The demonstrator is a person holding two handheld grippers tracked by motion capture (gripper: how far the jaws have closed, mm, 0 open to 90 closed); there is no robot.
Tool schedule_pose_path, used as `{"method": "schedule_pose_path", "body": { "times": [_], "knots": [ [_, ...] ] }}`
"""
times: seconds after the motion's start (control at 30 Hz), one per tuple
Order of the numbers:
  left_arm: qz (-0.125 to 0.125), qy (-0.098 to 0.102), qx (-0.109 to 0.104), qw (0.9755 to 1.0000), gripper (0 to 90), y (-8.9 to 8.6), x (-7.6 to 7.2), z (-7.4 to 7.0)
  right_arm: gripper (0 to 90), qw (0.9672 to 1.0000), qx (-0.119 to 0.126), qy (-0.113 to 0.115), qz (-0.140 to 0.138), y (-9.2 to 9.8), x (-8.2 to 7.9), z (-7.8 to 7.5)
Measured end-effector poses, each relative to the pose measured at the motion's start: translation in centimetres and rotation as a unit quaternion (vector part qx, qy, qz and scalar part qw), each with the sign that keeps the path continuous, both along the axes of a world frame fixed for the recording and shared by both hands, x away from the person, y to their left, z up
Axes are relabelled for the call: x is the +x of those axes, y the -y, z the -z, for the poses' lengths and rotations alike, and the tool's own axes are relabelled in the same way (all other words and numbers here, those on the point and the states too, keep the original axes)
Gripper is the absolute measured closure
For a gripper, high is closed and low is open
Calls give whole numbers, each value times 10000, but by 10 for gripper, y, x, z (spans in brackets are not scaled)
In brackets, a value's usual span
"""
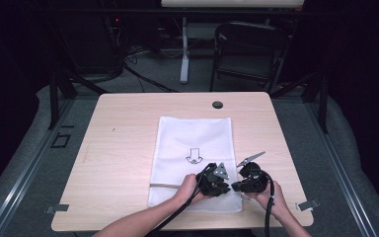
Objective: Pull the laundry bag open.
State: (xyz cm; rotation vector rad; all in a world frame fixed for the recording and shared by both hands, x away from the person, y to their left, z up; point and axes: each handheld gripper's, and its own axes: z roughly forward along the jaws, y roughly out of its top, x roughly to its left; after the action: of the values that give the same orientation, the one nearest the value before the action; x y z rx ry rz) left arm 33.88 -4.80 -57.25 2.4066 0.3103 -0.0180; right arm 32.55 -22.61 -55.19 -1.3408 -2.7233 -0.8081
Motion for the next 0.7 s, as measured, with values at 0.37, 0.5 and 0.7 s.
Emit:
{"method": "schedule_pose_path", "body": {
  "times": [0.37,0.5,0.7],
  "knots": [
    [123,236,127,9996,815,0,-2,-2,900,9998,-186,16,24,-3,0,5],
    [159,256,32,9995,815,-1,-2,0,900,9999,-1,-108,123,-1,1,6],
    [212,311,48,9993,816,-1,-3,0,900,9999,-1,-101,136,-1,1,6]
  ]
}}
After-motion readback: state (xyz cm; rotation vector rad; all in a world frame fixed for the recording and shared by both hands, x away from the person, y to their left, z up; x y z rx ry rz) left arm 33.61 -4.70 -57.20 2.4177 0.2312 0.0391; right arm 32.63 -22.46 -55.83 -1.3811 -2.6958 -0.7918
